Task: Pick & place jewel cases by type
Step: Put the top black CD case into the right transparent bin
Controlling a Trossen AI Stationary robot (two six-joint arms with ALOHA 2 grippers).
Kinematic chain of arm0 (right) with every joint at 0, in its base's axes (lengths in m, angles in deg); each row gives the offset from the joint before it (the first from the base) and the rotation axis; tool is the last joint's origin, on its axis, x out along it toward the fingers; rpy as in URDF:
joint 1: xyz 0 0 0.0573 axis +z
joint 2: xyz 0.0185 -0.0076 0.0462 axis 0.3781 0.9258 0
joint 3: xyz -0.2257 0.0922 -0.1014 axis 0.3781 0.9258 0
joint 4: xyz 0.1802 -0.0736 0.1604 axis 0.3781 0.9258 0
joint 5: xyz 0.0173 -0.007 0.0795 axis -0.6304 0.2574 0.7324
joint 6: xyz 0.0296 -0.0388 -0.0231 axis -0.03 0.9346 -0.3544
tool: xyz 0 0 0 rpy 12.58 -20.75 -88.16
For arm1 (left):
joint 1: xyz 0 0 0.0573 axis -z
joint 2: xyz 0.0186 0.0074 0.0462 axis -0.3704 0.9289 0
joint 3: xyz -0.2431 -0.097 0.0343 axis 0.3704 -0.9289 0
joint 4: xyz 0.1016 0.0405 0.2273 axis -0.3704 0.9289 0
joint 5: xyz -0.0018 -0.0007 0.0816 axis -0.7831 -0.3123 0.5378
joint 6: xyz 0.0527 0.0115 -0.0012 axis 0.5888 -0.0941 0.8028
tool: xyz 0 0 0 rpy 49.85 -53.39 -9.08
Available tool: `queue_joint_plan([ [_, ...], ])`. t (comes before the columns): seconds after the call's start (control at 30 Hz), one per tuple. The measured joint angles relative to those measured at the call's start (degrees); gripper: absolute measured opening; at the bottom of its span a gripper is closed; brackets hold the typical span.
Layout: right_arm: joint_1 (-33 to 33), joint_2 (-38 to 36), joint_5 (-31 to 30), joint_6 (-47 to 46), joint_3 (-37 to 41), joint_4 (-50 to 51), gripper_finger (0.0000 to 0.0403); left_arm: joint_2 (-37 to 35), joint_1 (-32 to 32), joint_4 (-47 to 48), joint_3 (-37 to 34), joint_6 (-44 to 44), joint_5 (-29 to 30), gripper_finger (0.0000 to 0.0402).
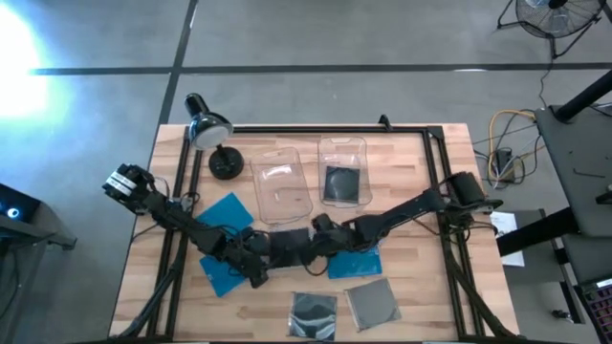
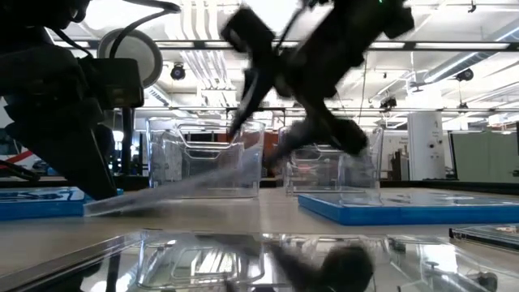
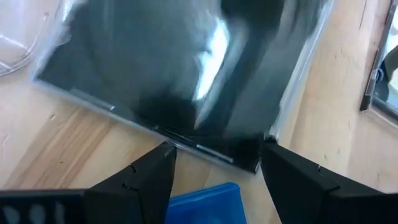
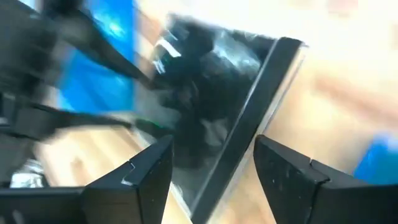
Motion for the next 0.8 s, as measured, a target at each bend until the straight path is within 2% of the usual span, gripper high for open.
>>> queue_joint_plan([
  [0.17,-0.20,-4.03,-1.67,10.31,-0.32,-4.52,0.0210,0.11,0.03,-1.80,0.09,0.98,1.49,0.0213],
  [0.27,0.01,-4.28,-0.88,12.48,-0.33,-7.20,0.0210,0.18,-0.07,-2.79,0.13,1.07,2.15,0.0213],
  [0.43,-0.11,-1.46,2.24,7.99,-0.16,-9.09,0.0210,0.44,-0.50,-5.59,0.12,1.12,3.42,0.0213],
  [0.6,0.02,2.83,10.65,0.69,-0.17,-14.48,0.0210,0.68,-0.64,-6.17,0.02,1.07,4.09,0.0213],
  [0.8,-0.07,3.84,11.54,-2.35,-0.02,-14.32,0.0209,0.66,-0.87,-6.36,0.02,0.64,4.64,0.0213],
])
